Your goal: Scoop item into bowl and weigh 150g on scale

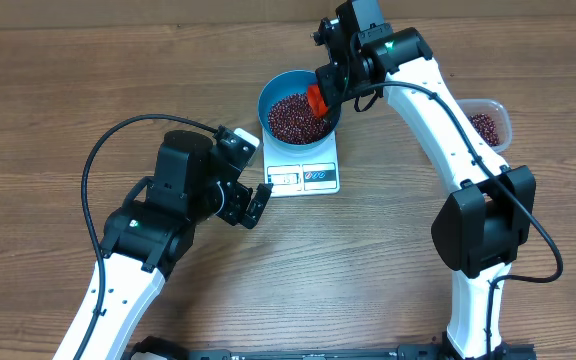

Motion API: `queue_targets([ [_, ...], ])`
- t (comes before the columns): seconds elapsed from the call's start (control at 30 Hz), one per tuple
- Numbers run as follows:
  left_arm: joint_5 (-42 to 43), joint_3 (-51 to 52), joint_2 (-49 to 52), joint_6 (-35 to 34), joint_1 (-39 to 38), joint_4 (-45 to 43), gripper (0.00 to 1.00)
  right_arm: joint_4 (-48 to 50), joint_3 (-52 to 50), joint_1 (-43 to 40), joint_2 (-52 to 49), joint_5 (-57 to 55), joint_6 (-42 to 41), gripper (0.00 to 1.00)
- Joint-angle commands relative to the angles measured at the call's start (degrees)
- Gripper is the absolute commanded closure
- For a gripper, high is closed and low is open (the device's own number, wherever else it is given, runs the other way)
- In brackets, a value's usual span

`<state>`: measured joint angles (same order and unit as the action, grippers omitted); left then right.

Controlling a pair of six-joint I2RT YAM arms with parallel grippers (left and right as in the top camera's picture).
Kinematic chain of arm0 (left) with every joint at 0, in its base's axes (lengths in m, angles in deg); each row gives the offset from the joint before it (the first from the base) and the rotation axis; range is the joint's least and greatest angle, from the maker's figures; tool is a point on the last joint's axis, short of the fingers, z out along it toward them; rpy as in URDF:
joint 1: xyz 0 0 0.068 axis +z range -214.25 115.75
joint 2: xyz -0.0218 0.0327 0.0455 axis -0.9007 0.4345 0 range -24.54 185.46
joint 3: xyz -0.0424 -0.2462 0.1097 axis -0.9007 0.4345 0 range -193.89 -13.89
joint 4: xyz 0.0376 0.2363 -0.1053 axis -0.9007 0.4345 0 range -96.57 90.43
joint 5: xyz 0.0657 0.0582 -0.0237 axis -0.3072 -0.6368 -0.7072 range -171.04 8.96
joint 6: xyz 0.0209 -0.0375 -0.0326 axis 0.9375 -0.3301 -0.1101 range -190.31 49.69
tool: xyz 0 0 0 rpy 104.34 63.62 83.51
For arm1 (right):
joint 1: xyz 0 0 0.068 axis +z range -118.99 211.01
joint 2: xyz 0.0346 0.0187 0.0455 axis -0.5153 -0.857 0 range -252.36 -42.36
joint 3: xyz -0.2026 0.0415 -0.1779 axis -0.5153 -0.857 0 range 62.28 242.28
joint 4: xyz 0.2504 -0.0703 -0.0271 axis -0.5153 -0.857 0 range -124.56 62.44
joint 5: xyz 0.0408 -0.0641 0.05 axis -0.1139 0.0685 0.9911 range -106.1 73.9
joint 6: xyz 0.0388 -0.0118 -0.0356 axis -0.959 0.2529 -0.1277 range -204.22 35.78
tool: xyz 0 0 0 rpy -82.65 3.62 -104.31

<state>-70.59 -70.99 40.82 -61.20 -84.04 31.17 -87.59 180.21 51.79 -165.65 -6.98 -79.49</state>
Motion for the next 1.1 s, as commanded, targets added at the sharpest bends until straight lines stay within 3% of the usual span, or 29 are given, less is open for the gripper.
queue_targets([
  [0.0,-0.4,-1.3,-0.1,-0.5,-0.1,0.0,0.01,0.1,1.2,0.3,-0.3,1.8,0.2,0.96],
  [0.37,-0.4,-1.3,-0.1,-0.5,-0.1,0.0,0.01,0.8,3.1,-0.5,-0.2,8.6,-0.2,0.96],
  [1.07,-0.4,-1.3,-0.1,-0.5,-0.1,0.0,0.01,-11.3,13.3,-8.2,0.1,27.5,-0.1,0.96],
])
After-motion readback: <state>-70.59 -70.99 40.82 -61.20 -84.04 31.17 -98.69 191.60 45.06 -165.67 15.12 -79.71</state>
